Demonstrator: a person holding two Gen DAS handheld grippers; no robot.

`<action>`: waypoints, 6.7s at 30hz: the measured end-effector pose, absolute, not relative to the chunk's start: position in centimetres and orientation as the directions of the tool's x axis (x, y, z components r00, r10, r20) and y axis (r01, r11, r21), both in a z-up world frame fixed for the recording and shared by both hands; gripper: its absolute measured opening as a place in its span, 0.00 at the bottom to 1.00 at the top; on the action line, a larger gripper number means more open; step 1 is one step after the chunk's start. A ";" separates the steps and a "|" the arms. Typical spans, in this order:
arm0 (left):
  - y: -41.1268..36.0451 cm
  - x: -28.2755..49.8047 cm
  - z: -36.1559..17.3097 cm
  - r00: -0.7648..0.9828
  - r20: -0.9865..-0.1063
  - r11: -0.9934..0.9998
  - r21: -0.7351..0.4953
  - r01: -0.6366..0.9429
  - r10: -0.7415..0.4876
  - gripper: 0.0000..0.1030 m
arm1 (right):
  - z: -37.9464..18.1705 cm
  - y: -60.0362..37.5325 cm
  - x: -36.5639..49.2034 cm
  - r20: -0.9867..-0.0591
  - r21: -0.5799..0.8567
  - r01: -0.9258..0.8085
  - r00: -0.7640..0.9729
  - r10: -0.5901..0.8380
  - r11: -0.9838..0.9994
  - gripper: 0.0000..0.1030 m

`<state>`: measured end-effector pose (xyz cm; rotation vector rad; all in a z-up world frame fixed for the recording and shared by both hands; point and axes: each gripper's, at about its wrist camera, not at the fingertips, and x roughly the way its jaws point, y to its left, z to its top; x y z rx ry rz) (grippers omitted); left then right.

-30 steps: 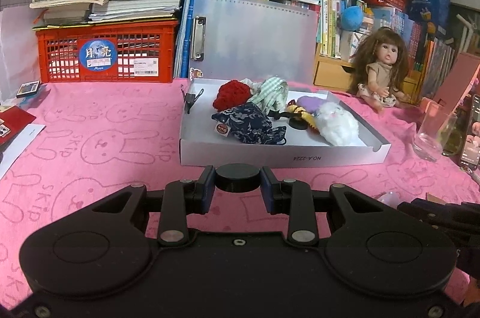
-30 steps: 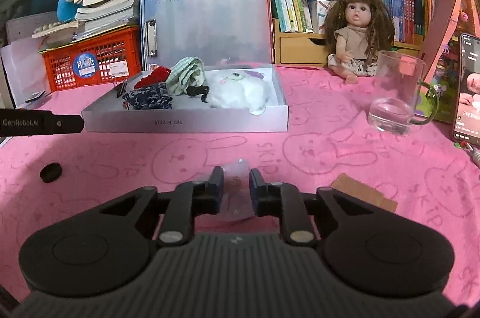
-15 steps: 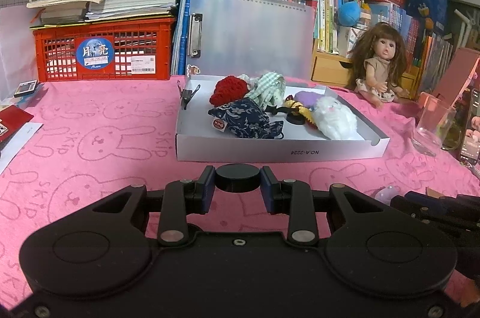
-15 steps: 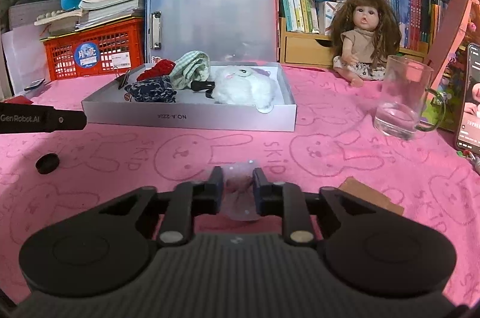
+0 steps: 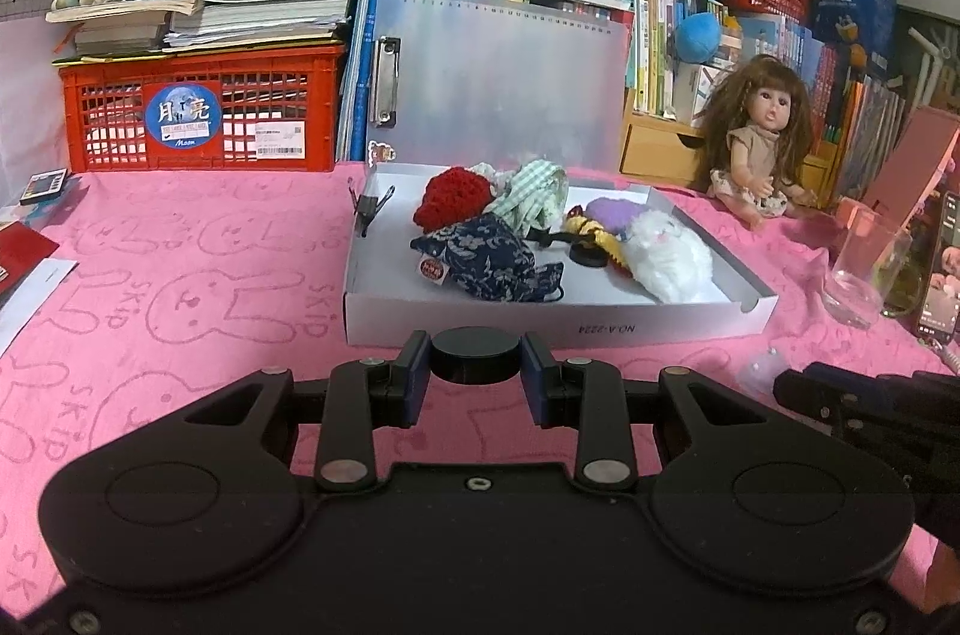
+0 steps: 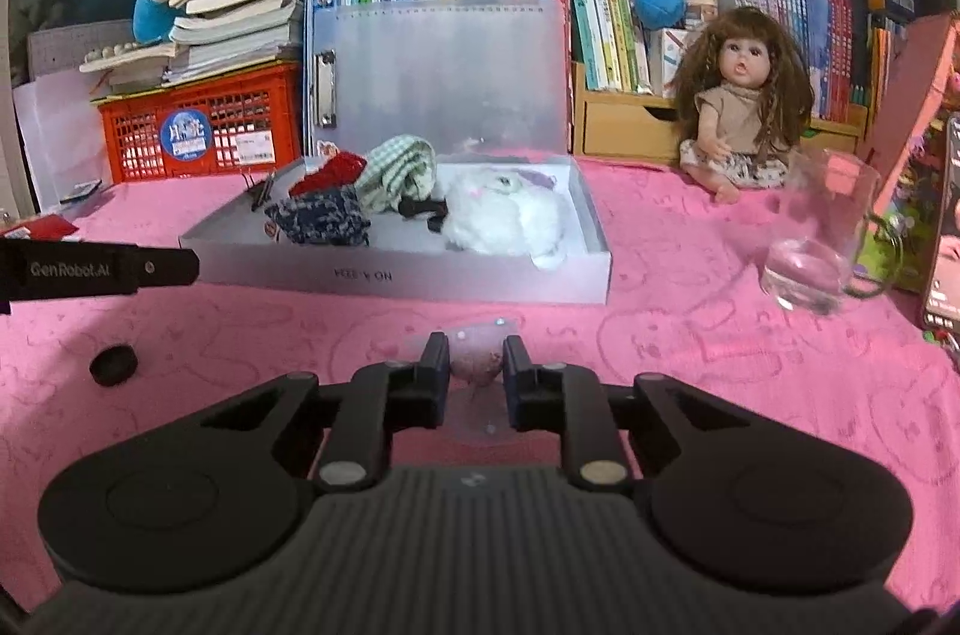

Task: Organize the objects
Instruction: 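Lift the black disc and pink bow and carry both over the tray, then lower the black disc into the tray and open the left gripper while the right lowers the bow, then open the right gripper to drop the pink bow, then pull both grippers back, then grasp a second black disc with the left gripper while the right grasps a small white clip, then carry the black disc and white clip over the tray and lower them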

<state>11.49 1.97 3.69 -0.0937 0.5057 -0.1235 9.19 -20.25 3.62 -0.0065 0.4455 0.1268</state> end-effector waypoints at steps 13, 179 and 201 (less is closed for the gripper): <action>1.5 16.8 4.9 0.878 -0.461 0.987 -0.141 0.073 -0.131 0.30 | 6.2 -20.1 14.9 -0.439 0.155 -0.150 0.875 0.205 0.976 0.22; 3.6 7.4 -0.3 0.831 -0.554 0.999 -0.014 0.037 -0.039 0.29 | 1.7 -23.0 2.1 -0.469 0.020 -0.003 0.883 0.012 1.000 0.28; 2.2 8.5 1.3 0.837 -0.541 0.996 -0.025 0.083 -0.084 0.29 | 3.0 -22.3 4.4 -0.437 0.039 -0.051 0.897 0.063 0.998 0.28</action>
